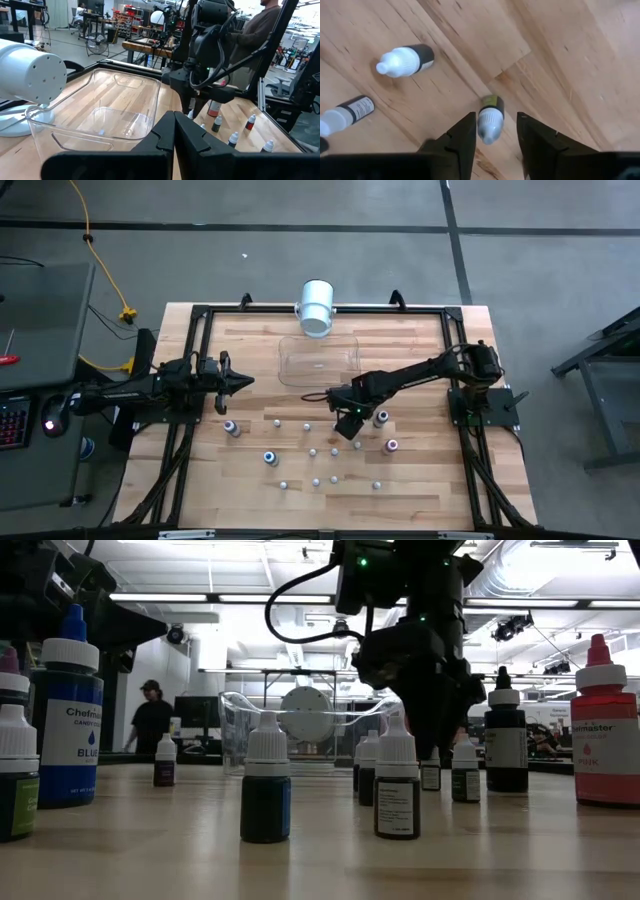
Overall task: Pick & Place food coloring
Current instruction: Put the top right small green food coloring bottle into the transparent bin
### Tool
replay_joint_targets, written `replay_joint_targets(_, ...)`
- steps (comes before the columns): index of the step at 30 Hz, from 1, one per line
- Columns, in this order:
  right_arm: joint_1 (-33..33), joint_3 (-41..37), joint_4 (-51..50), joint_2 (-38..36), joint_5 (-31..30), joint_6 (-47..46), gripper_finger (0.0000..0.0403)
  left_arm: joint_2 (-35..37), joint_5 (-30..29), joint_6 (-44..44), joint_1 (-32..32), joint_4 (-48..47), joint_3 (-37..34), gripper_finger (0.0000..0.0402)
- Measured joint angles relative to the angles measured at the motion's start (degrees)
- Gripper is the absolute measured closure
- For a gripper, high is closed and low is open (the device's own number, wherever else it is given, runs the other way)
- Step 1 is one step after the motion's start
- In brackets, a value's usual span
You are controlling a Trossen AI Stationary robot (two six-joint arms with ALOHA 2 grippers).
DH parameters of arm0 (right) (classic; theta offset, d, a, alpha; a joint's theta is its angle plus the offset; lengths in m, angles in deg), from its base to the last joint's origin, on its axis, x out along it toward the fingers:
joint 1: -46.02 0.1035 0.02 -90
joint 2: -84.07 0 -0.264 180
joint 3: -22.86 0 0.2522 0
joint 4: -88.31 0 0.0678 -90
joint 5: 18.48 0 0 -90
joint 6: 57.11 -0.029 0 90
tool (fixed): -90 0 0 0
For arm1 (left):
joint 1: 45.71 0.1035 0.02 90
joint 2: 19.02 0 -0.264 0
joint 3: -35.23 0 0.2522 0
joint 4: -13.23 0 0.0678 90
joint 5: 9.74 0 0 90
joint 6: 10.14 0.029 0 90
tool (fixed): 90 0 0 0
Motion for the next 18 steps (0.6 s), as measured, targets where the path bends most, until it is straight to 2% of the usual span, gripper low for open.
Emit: replay_joint_targets(18, -0.02, 0.04, -0.30, -0.07, 0.83, 0.46, 0.0349, 0.00, 0.00, 0.00, 0.00, -0.02, 0.00, 0.0401)
